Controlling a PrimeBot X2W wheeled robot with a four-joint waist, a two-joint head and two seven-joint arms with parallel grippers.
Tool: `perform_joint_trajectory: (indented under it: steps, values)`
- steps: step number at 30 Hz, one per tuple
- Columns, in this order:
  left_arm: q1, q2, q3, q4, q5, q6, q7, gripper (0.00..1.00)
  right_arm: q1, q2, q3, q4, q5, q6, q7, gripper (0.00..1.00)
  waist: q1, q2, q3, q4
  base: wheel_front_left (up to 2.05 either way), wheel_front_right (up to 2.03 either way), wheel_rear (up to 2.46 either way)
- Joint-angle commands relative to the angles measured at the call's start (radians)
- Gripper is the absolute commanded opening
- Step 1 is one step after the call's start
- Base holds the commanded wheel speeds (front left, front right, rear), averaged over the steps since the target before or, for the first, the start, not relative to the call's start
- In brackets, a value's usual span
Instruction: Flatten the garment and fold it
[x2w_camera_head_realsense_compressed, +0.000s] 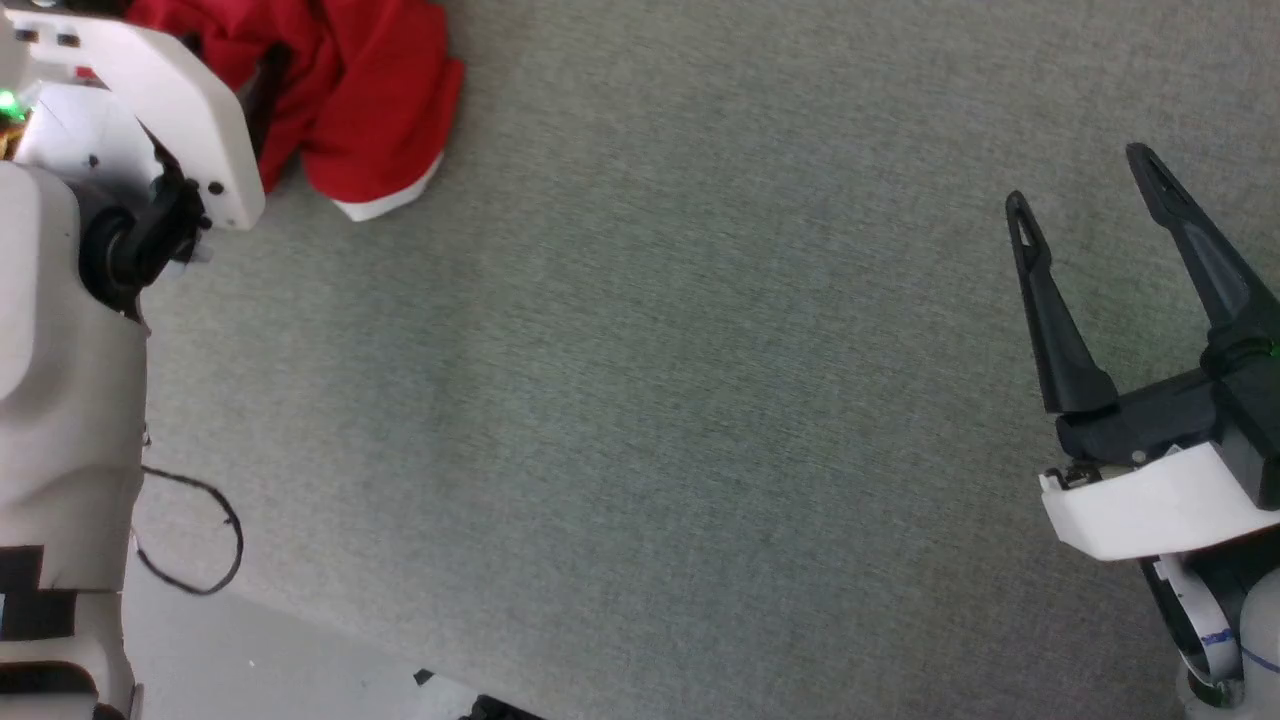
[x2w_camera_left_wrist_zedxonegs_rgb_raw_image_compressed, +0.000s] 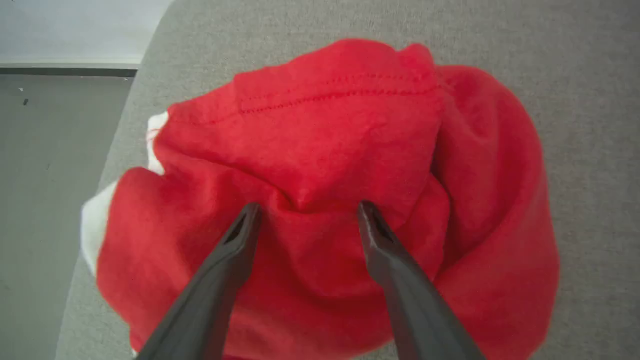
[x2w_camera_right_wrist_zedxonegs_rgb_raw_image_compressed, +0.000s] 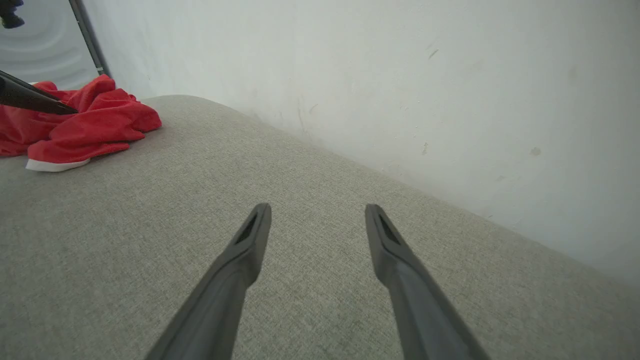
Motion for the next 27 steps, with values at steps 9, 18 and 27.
perform_joint_trajectory:
  steps: [9, 18, 27]
  values:
    - [0.007, 0.033, -0.017, 0.046, -0.001, -0.003, 0.018, 0.00, -0.049, 0.007, 0.012, 0.017, 0.018, -0.002, -0.024, 1.00, -0.0001, 0.0000, 0.054, -0.063, 0.00, 0.00, 0.00]
    - [-0.015, 0.070, -0.009, 0.036, 0.012, 0.005, -0.043, 0.00, -0.041, 0.039, 0.016, 0.076, 0.030, -0.002, -0.067, 1.00, -0.0001, 0.0000, -0.035, -0.080, 0.00, 0.00, 0.00]
    - [-0.061, 0.103, 0.036, -0.030, -0.021, 0.018, -0.063, 0.00, 0.000, 0.105, 0.012, 0.170, 0.045, -0.002, -0.138, 1.00, -0.0001, 0.0000, -0.217, -0.121, 0.00, 0.00, 0.00]
